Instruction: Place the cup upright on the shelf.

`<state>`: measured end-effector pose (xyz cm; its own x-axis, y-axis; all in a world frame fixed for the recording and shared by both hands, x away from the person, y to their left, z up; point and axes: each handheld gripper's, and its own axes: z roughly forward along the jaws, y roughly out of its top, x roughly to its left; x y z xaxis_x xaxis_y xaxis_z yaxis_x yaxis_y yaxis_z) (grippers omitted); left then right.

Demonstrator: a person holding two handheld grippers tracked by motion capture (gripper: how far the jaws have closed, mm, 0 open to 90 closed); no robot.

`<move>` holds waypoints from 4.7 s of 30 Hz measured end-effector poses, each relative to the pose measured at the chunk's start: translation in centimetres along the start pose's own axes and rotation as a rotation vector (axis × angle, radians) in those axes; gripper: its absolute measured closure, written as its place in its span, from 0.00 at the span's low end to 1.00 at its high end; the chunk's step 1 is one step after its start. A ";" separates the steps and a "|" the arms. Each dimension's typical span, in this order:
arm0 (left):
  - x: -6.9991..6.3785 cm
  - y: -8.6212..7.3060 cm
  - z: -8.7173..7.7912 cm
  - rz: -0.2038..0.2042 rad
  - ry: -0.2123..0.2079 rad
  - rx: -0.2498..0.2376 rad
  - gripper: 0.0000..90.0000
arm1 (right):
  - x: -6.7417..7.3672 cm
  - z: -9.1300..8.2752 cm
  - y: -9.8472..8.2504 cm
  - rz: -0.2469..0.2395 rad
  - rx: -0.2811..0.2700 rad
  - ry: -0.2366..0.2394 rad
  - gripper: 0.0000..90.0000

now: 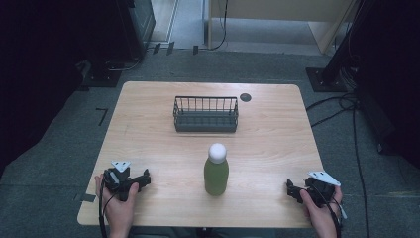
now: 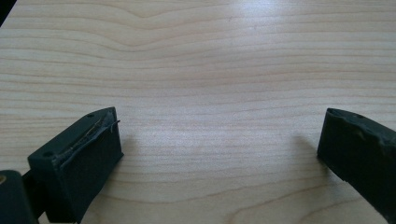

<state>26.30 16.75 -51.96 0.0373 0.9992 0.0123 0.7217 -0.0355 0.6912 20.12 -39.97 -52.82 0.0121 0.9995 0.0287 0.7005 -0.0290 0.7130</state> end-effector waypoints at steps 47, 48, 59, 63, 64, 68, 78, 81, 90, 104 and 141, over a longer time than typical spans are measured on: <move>-0.1 0.0 0.0 0.015 -0.012 0.001 0.00 | 7.5 -2.9 1.7 -0.159 -0.067 0.142 0.00; -0.1 0.0 0.0 0.015 -0.012 0.002 0.00 | 7.8 -2.9 1.7 -0.167 -0.069 0.148 0.00; -0.1 0.0 0.0 0.017 -0.017 0.001 0.00 | 10.2 -2.8 1.6 -0.216 -0.057 0.216 0.00; -0.1 0.0 0.0 0.018 -0.018 0.001 0.00 | 10.8 -2.8 1.6 -0.231 -0.056 0.230 0.00; -0.1 0.0 0.0 0.018 -0.018 0.001 0.00 | 11.0 -2.8 1.6 -0.235 -0.056 0.235 0.00; -0.1 0.0 0.0 0.018 -0.018 0.001 0.00 | 11.9 -2.9 1.5 -0.251 -0.060 0.258 0.00; -0.1 0.0 0.0 0.019 -0.018 0.001 0.00 | 13.8 -3.0 1.5 -0.279 -0.056 0.321 0.00; -0.1 0.0 0.0 0.019 -0.018 0.001 0.00 | 14.2 -3.0 1.6 -0.292 -0.055 0.332 0.00; -0.1 0.0 0.0 0.018 -0.018 0.001 0.00 | 15.6 -3.3 1.7 -0.319 -0.058 0.381 0.00; -0.1 0.0 0.0 0.018 -0.018 0.000 0.00 | 17.2 -3.9 2.4 -0.343 -0.072 0.464 0.01; -0.2 0.0 0.0 0.026 -0.024 0.001 0.00 | 21.2 -4.9 5.5 -0.342 -0.129 0.582 0.08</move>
<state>26.30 16.60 -51.95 0.0726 0.9973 0.0123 0.7209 -0.0610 0.6904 20.77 -19.05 -44.84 -0.6051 0.7849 0.1332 0.5054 0.2495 0.8260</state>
